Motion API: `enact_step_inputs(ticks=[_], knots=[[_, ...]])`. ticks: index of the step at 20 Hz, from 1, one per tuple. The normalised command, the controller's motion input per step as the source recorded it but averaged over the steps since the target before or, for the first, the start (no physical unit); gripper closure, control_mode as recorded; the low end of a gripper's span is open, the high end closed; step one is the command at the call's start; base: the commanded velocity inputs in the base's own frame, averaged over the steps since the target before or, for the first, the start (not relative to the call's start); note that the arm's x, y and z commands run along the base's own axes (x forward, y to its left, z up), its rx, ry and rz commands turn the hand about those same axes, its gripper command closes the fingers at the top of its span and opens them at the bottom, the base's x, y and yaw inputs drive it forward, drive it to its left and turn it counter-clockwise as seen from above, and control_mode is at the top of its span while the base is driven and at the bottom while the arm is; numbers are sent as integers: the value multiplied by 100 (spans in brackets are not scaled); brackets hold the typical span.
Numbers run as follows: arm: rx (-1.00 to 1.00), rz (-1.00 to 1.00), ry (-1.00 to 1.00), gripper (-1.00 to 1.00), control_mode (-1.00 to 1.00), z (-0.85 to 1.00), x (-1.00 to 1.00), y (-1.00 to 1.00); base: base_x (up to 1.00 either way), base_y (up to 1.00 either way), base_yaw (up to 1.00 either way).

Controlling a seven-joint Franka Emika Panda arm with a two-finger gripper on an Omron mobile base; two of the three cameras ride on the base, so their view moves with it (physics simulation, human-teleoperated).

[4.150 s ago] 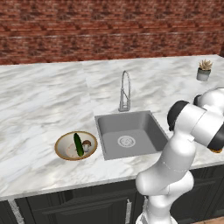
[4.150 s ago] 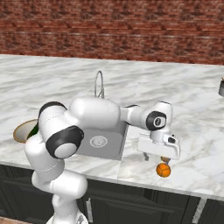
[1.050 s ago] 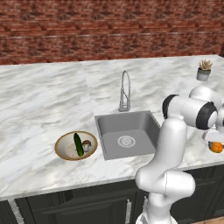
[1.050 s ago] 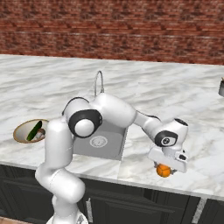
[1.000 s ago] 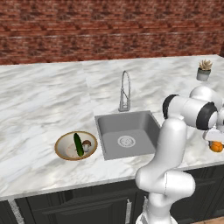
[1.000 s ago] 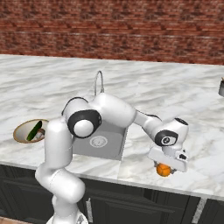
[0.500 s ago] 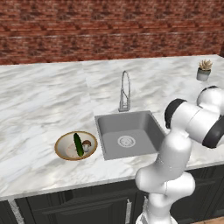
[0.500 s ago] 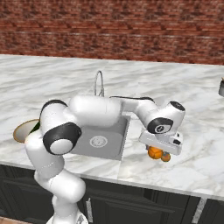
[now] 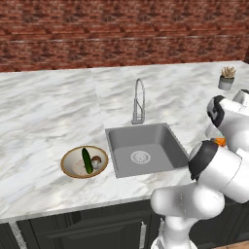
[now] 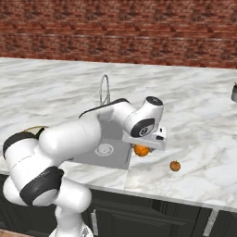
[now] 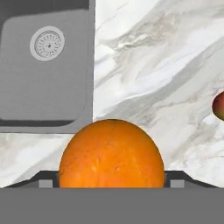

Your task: There is a mixed pile of frozen fruits and vegetables on the counter. Locate all the frozen vegetables and place the items in a bowl on the counter. Take all the frozen fruits and defrost them in a running sink.

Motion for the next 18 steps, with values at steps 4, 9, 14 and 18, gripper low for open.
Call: enact_step_inputs(ticks=[4,9,14,18], knots=[[-10,5,-8,100,-100,-1,25,100,0,0,0],[-3,4,-5,100,-100,0,30,89,0,0,0],[0,0,1,100,-100,-4,55,78,0,0,0],[9,-2,4,100,-100,-28,66,39,0,0,0]])
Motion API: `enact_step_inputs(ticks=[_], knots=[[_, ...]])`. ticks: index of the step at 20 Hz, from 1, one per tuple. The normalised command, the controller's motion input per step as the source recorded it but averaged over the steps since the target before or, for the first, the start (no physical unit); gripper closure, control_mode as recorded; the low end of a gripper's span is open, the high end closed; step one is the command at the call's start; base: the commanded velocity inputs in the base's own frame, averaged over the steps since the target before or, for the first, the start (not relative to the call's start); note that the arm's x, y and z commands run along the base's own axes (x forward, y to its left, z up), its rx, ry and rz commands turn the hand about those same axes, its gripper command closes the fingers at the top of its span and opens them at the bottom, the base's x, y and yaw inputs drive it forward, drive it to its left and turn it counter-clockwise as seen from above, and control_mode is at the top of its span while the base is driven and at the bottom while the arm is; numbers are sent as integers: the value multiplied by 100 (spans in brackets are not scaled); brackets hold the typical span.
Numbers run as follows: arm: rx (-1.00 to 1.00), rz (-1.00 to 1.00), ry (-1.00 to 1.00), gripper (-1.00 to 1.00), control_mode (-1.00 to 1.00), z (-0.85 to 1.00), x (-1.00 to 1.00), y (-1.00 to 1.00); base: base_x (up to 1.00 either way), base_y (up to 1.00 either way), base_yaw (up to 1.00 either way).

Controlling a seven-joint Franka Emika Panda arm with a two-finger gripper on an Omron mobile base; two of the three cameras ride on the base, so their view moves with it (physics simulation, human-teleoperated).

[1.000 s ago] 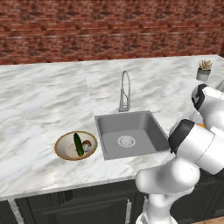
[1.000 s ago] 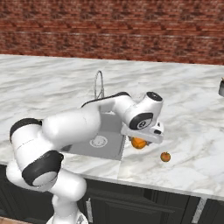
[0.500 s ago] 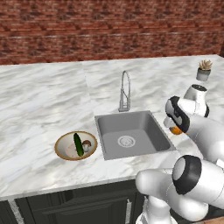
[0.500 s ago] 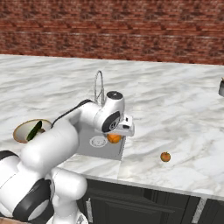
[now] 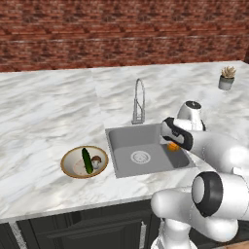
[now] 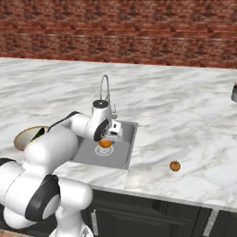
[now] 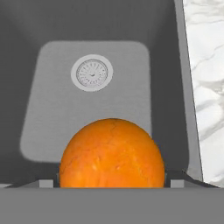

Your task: There is a mixed pile of frozen fruits and vegetables on the counter. Locate all the frozen vegetables and place the items in a bowl on the counter. Take all the frozen fruits and defrost them in a running sink.

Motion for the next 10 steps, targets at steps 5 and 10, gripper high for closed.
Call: enact_step_inputs(ticks=[5,10], knots=[[2,0,0,100,-100,-36,56,14,0,0,0],[-1,0,-2,100,-100,-52,54,5,0,0,0]])
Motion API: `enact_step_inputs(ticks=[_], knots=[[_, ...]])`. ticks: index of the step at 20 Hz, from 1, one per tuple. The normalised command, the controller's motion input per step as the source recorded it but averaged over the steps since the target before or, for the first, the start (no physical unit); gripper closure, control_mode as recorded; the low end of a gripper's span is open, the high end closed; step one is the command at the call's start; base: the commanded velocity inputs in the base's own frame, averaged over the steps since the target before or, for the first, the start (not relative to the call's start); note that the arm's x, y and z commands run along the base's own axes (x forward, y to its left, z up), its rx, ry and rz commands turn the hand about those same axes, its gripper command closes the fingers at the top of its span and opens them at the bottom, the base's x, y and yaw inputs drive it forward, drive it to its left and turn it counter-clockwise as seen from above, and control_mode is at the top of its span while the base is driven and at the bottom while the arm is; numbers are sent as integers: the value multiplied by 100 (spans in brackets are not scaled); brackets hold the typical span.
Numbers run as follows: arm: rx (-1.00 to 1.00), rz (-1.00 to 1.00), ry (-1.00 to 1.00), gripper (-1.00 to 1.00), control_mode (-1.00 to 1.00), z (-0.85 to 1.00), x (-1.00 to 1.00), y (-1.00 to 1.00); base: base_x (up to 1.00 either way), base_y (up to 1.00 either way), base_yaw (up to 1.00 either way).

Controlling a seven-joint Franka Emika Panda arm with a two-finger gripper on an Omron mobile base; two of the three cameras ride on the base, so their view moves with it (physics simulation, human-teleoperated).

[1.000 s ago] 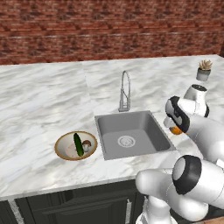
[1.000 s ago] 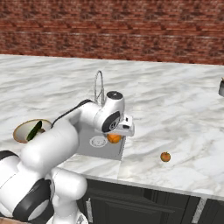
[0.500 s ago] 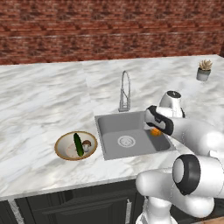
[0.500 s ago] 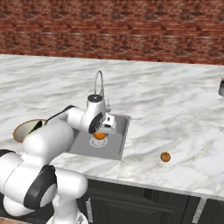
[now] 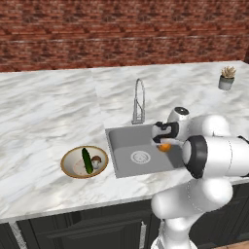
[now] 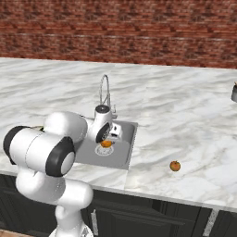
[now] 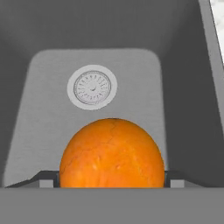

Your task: There is a mixed pile of frozen fruits and vegetables on the counter. Locate all the frozen vegetables and place the items in a bowl on the counter. Take all the frozen fruits and defrost them in a running sink.

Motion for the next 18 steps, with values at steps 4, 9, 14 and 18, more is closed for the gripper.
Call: enact_step_inputs(ticks=[4,9,14,18], knots=[[-1,-3,0,100,-100,-46,60,4,0,0,0],[0,-10,0,100,-100,-34,71,0,0,0,0],[0,-6,2,100,-100,-42,45,0,0,0,0],[0,-1,2,100,-100,-44,35,0,0,0,0]])
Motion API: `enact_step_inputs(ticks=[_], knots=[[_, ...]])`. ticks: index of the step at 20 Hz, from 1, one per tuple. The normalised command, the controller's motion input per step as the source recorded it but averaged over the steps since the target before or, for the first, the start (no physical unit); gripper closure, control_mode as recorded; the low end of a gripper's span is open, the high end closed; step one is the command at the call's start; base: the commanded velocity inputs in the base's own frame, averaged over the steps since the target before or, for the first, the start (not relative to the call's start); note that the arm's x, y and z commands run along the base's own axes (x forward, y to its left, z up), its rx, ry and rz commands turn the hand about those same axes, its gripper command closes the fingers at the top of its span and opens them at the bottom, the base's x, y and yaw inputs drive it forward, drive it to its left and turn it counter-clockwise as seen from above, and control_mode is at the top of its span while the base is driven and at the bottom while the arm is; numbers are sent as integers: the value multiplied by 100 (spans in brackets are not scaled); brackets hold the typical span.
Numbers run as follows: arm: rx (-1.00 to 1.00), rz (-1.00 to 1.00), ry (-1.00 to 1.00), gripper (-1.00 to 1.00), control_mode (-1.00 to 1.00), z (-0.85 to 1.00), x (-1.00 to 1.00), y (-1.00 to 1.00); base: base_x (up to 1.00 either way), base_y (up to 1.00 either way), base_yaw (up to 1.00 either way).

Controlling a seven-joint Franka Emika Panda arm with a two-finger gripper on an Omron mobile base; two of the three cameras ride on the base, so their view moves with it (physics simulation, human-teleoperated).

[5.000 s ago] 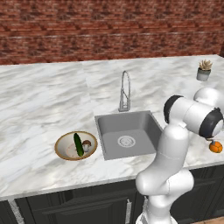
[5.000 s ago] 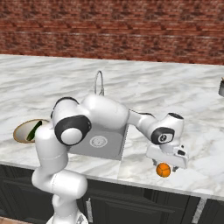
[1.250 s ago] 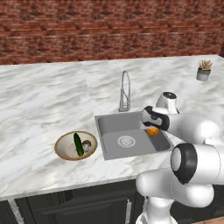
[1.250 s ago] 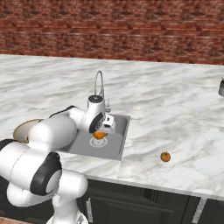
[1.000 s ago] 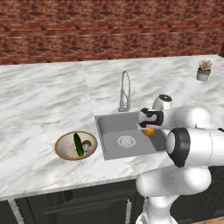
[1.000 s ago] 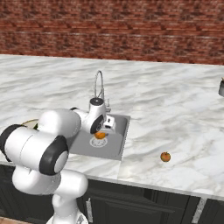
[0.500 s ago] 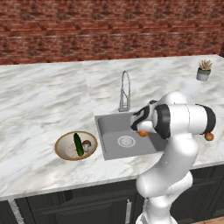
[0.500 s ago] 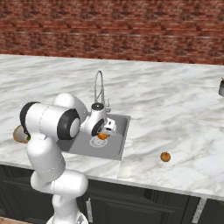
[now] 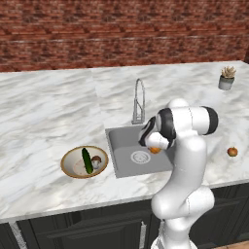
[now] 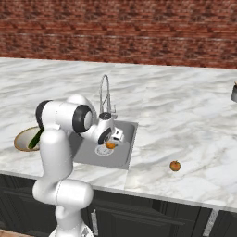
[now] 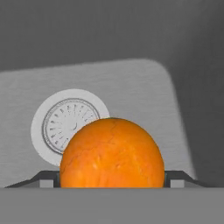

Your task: There is a mixed pile of frozen fruits and vegetables on the counter. Locate all the frozen vegetables and place the items in a bowl on the counter. Take all the frozen fruits and defrost them in a running sink.

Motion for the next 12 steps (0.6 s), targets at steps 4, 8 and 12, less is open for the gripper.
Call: enact_step_inputs(ticks=[4,8,12], knots=[[0,0,6,100,-100,-42,39,0,0,0,0],[0,0,10,100,-100,-38,37,0,0,0,0],[0,-1,11,100,-100,-28,23,0,0,0,0]])
